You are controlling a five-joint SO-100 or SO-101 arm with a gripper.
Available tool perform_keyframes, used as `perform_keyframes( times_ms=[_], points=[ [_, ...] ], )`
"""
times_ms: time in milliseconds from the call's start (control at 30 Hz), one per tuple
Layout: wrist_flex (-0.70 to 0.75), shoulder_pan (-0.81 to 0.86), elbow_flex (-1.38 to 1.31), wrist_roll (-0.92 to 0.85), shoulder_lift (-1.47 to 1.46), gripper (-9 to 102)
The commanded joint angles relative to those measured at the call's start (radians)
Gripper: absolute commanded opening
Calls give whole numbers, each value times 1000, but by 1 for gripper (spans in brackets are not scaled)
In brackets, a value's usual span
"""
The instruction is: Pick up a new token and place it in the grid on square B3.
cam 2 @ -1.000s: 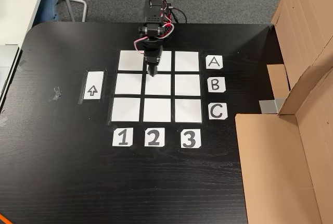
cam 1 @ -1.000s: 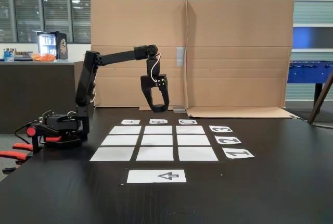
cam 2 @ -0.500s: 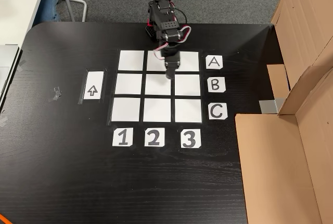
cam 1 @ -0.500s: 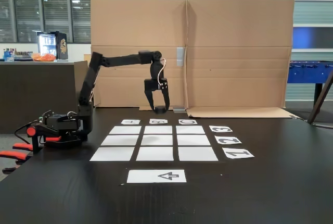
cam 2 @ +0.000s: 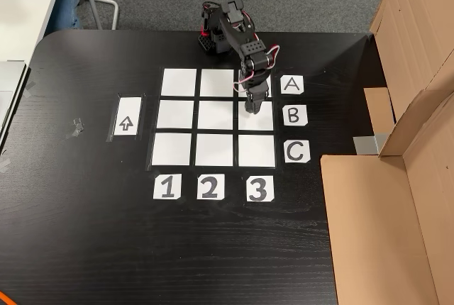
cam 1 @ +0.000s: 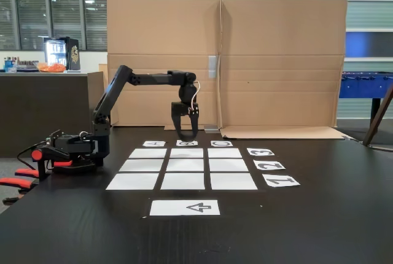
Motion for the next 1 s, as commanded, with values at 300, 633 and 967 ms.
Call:
perform_keyframes(
  times_ms=[300,633,967],
  points=[
    [-25,-14,-110,14,-156,0],
    [-26,-57,-138,11,-239,16],
    [3,-83,-166,9,-287,56]
  ],
)
